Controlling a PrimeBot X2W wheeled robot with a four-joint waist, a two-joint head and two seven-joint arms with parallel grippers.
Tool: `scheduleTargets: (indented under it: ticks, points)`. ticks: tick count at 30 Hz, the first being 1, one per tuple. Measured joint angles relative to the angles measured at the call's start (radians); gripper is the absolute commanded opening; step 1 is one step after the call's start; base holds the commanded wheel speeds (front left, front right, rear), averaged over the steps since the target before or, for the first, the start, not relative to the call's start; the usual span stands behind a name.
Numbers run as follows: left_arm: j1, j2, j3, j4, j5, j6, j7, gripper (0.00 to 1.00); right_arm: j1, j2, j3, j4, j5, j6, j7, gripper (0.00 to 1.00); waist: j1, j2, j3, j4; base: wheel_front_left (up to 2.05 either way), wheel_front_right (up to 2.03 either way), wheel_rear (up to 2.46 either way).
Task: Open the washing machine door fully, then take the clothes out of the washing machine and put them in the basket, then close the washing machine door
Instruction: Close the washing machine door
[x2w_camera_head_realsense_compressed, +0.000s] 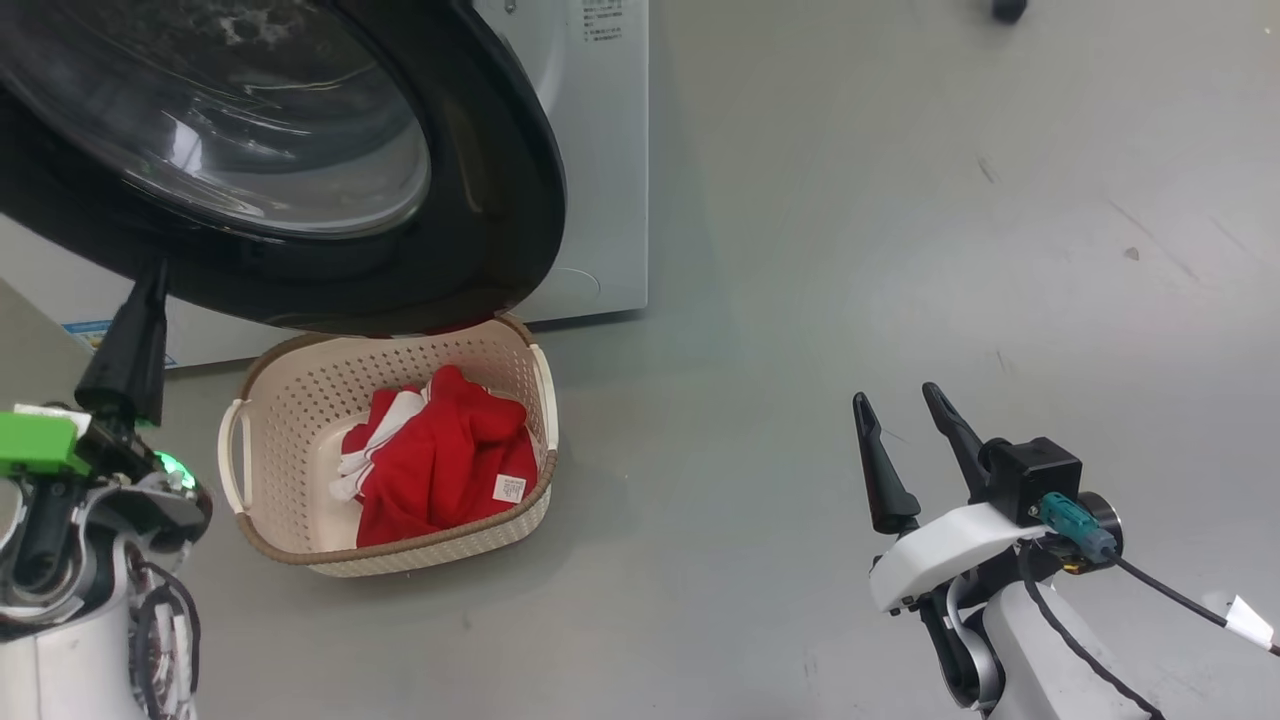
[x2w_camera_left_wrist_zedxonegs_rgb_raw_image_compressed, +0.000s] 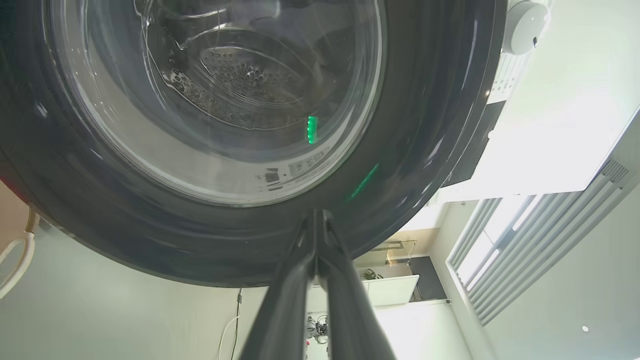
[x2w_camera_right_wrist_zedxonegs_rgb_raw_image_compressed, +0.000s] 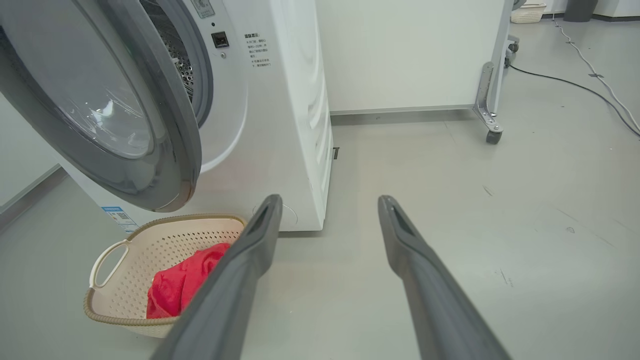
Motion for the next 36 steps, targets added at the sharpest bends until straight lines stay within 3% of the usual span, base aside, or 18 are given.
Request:
scheduleTargets:
  ticks: [2, 4, 10, 17, 36]
  points:
    - [0.029, 0.0, -0.007, -0.004, 0.004, 0.0, 0.0, 0.36, 0.008, 0.0, 0.0, 0.002, 0.0, 0.001, 0.0, 1.0, 0.0, 0.0, -0.014, 0.011, 0.0, 0.0, 0.0]
    - [0.055, -0.001, -0.015, -0.013, 0.019, 0.0, -0.006, 0.98, 0.011, 0.0, 0.0, 0.003, 0.002, 0.001, 0.0, 1.0, 0.0, 0.0, -0.026, 0.022, 0.0, 0.0, 0.0]
    - [0.113, -0.002, -0.021, -0.061, 0.079, 0.0, -0.065, 1.0, 0.012, 0.0, -0.001, 0.003, 0.005, 0.005, 0.0, 1.0, 0.0, 0.0, -0.056, 0.05, 0.0, 0.0, 0.0]
    - [0.179, 0.002, -0.055, -0.138, 0.221, 0.0, -0.143, 1.0, 0.015, 0.0, -0.001, 0.003, 0.005, 0.01, 0.0, 1.0, 0.0, 0.0, -0.074, 0.063, 0.0, 0.0, 0.0]
    - [0.329, 0.114, -0.259, -0.201, 0.556, 0.0, -0.385, 1.0, 0.022, 0.0, -0.001, 0.002, 0.012, 0.01, 0.0, 1.0, 0.0, 0.0, -0.093, 0.063, 0.0, 0.0, 0.0]
